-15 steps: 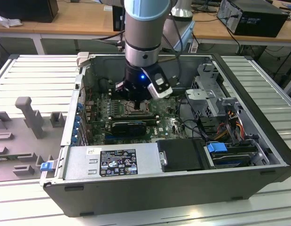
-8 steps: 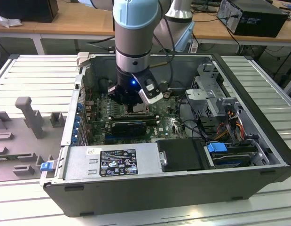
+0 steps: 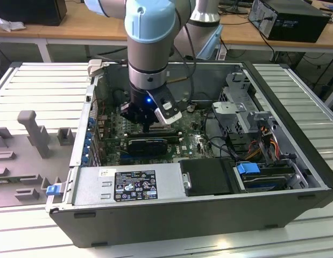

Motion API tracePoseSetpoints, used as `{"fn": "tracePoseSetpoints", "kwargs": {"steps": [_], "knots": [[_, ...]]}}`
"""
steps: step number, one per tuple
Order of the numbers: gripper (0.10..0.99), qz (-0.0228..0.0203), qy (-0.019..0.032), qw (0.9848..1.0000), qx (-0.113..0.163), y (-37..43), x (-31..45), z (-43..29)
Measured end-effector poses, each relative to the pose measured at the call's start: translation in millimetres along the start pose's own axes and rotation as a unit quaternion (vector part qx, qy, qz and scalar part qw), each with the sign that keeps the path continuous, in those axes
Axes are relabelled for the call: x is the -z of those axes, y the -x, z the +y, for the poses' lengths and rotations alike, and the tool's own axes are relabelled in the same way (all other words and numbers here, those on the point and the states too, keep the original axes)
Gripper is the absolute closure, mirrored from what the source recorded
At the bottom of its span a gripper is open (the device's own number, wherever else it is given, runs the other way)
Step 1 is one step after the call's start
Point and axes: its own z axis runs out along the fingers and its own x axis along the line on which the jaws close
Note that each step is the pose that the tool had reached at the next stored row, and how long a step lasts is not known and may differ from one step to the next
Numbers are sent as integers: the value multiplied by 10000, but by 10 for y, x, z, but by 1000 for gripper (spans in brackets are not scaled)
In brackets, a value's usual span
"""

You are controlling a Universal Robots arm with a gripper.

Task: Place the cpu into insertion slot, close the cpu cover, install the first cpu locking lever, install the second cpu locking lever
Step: 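Install the second cpu locking lever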

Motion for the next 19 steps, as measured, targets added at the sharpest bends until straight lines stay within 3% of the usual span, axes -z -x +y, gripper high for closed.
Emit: {"fn": "tracePoseSetpoints", "kwargs": {"steps": [1, 3, 6, 11, 19], "knots": [[980, -1, 35, 10000, 0, -15, -2, -15], [980, -8, 201, 9998, 2, -37, -2, -114], [980, -15, 375, 9993, 3, -47, -14, -153], [980, -17, 414, 9991, 4, -55, -79, -163], [980, -24, 561, 9984, 3, -66, -151, -154]]}}
